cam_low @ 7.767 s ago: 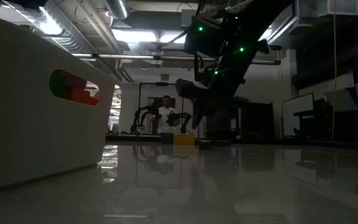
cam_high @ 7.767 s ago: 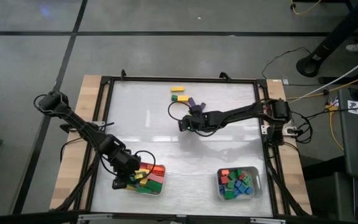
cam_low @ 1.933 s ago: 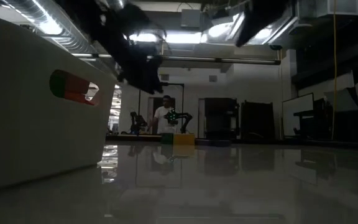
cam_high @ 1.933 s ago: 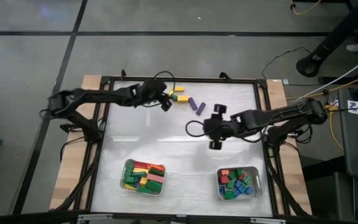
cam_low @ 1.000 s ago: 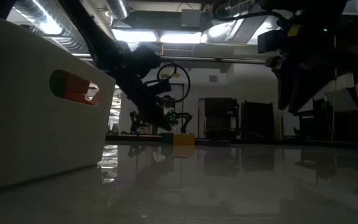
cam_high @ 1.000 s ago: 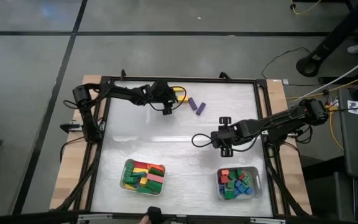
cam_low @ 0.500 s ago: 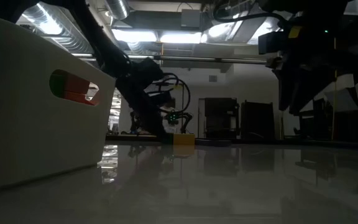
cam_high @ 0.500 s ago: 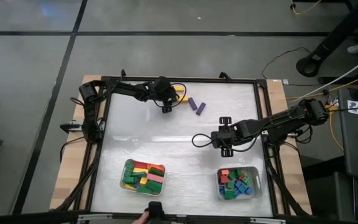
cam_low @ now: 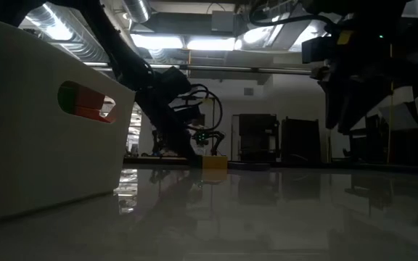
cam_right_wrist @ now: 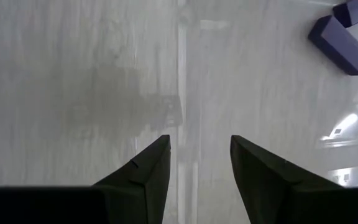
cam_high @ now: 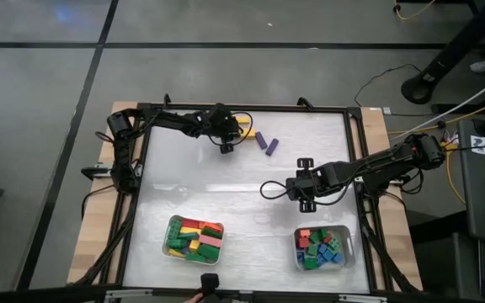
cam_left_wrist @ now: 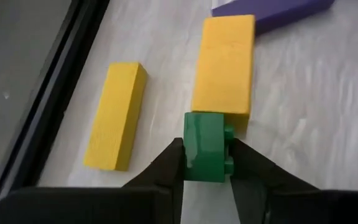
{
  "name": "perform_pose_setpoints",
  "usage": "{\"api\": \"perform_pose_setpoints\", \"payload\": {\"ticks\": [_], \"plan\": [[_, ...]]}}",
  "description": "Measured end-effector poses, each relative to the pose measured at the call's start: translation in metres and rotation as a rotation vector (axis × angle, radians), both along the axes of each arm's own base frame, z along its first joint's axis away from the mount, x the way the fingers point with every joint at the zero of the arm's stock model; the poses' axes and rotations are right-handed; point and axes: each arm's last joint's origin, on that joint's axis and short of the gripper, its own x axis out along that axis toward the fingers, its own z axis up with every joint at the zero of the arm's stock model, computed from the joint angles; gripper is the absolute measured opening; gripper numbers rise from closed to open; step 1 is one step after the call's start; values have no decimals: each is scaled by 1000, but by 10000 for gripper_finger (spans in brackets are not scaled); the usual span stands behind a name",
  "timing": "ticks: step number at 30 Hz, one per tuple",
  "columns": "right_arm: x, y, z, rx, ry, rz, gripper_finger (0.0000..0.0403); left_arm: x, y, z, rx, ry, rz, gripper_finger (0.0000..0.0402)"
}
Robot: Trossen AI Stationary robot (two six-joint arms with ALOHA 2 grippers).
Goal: Sort blocks by size
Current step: Put the square green game piece into the gray bin
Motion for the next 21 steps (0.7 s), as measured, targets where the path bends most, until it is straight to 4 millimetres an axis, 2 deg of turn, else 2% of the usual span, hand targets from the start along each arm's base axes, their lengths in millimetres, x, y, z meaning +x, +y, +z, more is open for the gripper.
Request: {"api": "perform_pose_setpoints", "payload": {"ticks": [4,8,11,13,16,21], "plan": [[-1,0,0,-3,14,0,168,-1,-2,7,-65,-49,82,81],[-6,-1,-1,-14,57,0,168,0,-10,43,-72,-162,115,81],[-8,-2,-1,-19,76,-1,168,2,-27,72,-155,-277,105,81],[-8,-2,0,-35,79,-4,168,7,-45,88,-261,-371,45,81],[-8,-4,0,-92,66,-19,168,24,-84,99,-418,-463,-88,81],[-10,-7,1,-178,66,-33,168,56,-173,100,-424,-567,-367,84]]}}
